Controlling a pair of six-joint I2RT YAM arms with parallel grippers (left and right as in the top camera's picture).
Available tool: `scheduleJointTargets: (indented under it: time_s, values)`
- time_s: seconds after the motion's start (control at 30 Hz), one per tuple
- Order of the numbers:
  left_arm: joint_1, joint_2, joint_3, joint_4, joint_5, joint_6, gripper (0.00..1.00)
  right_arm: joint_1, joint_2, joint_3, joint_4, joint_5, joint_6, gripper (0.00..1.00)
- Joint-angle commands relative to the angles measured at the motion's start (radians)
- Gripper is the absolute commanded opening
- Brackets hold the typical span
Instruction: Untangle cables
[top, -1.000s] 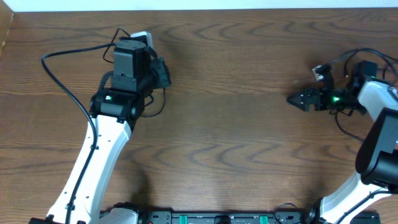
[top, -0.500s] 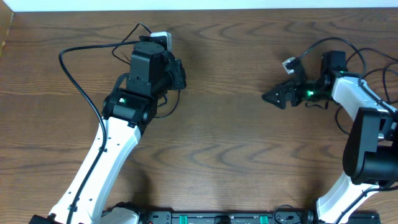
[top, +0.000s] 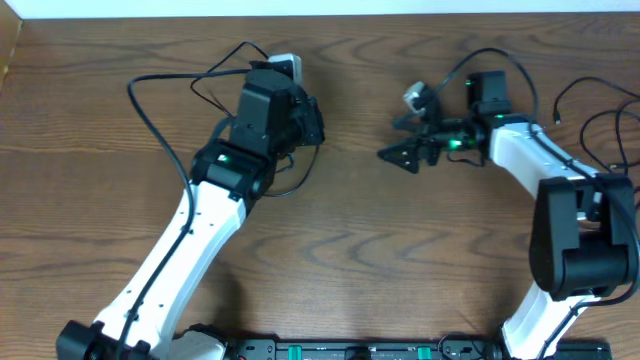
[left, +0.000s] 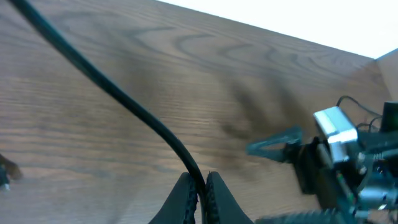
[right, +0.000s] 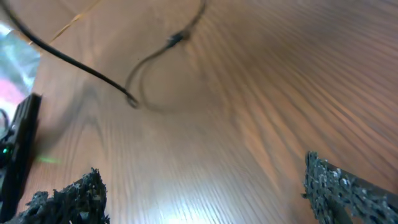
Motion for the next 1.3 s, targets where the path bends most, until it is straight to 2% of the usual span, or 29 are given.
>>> scheduleJointTargets:
  time_s: [0.0,0.27,0.53,0.8,1.0,1.27]
  values:
    - [-0.037,0.022,0.006,0.025,0.006,-0.050,0.07,0.062,0.012,-0.003,0.037,-0.041,0.003,0.99]
    - [-0.140,0.031,0.006,0.076,0.005,-0.050,0.08,0.148,0.012,-0.003,0.215,0.041,0.158,0.99]
    - [-0.153,0.031,0.006,0.072,-0.018,-0.050,0.07,0.157,0.012,-0.003,0.309,0.003,0.249,0.99]
    - [-0.152,0.032,0.006,0.068,-0.148,-0.049,0.07,0.154,0.012,-0.003,0.317,-0.026,0.249,0.99]
    - [-0.152,0.032,0.006,0.068,-0.365,-0.045,0.07,0.141,0.012,-0.003,0.329,0.013,0.312,0.99]
    - [-0.150,0.032,0.006,0.058,-0.374,-0.046,0.07,0.128,0.012,-0.003,0.401,0.130,0.488,0.99]
